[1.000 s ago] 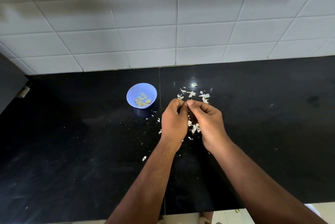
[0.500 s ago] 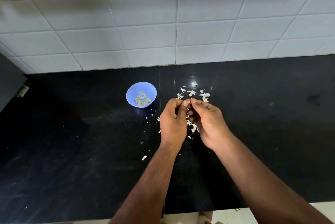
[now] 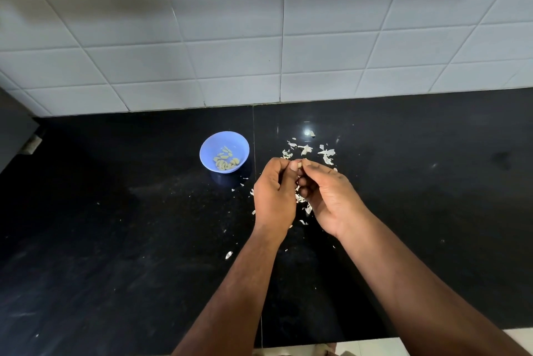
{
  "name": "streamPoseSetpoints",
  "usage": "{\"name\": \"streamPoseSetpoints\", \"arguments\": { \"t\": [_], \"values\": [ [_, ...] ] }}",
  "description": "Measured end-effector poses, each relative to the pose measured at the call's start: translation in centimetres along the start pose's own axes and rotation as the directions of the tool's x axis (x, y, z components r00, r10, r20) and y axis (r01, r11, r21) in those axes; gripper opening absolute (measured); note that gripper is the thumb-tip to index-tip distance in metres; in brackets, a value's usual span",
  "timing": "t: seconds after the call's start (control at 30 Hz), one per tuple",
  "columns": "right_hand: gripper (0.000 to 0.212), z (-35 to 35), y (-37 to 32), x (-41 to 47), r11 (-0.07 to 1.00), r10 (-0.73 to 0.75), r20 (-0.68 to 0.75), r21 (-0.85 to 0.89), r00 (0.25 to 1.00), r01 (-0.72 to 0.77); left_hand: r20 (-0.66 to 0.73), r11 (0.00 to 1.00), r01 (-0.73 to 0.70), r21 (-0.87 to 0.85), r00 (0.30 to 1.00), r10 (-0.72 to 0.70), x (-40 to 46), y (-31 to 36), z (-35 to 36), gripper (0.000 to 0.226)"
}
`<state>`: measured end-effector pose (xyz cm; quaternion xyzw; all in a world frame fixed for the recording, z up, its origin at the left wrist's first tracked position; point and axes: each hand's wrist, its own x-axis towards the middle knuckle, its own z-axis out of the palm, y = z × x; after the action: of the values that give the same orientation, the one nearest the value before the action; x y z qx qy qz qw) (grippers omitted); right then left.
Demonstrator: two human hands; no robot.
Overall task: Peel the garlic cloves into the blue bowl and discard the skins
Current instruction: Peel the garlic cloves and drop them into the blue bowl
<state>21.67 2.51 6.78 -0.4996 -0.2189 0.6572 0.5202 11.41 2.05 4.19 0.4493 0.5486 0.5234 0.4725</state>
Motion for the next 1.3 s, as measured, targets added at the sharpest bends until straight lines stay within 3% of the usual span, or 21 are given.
{"name": "streamPoseSetpoints", "arguments": {
  "t": [0.47,0.77,1.03,1.2,1.3],
  "values": [
    [0.015,0.3,0.4,0.6,0.982,0.133,-0.049,0.140,0.990,-0.125,0.006,0.985,0.127,-0.113,0.992,-0.127,0.4,0.1,0.6,0.016],
    [0.014,-0.4,1.0,0.6,0.970,-0.145,-0.119,-0.213,0.982,0.117,-0.037,0.994,0.068,0.081,0.997,-0.065,0.6,0.4,0.3,0.014],
    [0.018,-0.4,0.7,-0.5,0.960,-0.155,0.007,-0.235,0.988,0.152,-0.036,0.990,0.063,0.129,0.998,-0.059,1.0,0.4,-0.7,0.014],
    [0.015,-0.6,0.7,0.1,0.990,-0.117,-0.090,-0.094,0.989,0.108,-0.047,0.991,0.100,0.092,0.994,-0.096,0.6,0.3,-0.8,0.015],
    [0.016,-1.3,0.9,0.3,0.991,-0.117,-0.127,-0.082,0.985,0.108,-0.038,0.972,0.168,0.163,0.986,-0.164,0.7,0.2,-1.4,0.019]
  ]
}}
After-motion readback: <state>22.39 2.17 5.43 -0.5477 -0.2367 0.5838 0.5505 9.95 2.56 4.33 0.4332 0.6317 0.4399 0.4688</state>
